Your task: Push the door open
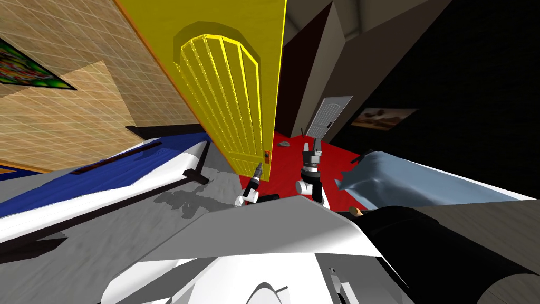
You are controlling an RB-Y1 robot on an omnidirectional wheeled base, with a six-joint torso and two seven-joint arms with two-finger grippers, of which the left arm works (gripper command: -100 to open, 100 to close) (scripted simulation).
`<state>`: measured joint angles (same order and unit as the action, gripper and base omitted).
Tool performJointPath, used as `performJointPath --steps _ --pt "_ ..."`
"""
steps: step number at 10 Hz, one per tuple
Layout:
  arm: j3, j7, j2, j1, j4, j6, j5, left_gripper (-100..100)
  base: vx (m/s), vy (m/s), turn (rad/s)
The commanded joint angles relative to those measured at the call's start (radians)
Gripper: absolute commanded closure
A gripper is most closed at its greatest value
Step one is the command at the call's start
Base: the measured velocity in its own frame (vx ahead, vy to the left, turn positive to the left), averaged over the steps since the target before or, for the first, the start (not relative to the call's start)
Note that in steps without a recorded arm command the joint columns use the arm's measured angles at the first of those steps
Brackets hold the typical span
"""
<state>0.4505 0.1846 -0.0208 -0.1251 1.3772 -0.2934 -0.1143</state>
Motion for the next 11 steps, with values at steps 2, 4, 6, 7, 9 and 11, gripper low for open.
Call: performJointPath --steps 2,4,6,7,9,11 --pt "-0.009 0.000 0.041 0.013 -0.010 0.004 0.001 -100 0.153 -0.074 -0.021" --pt "-0.019 0.000 0.045 0.027 -0.020 0.008 0.002 -100 0.231 -0.114 -0.019" --pt "-0.028 -0.001 0.020 0.040 -0.029 0.011 0.003 -100 0.243 -0.111 -0.014" --pt "-0.033 -0.001 -0.003 0.046 -0.033 0.013 0.003 -100 0.258 -0.109 -0.020" --pt "-0.032 0.000 -0.009 0.043 -0.028 0.015 0.004 -100 0.127 -0.044 -0.003" --pt "-0.032 0.000 -0.009 0.043 -0.028 0.015 0.004 100 -0.015 0.005 -0.002"
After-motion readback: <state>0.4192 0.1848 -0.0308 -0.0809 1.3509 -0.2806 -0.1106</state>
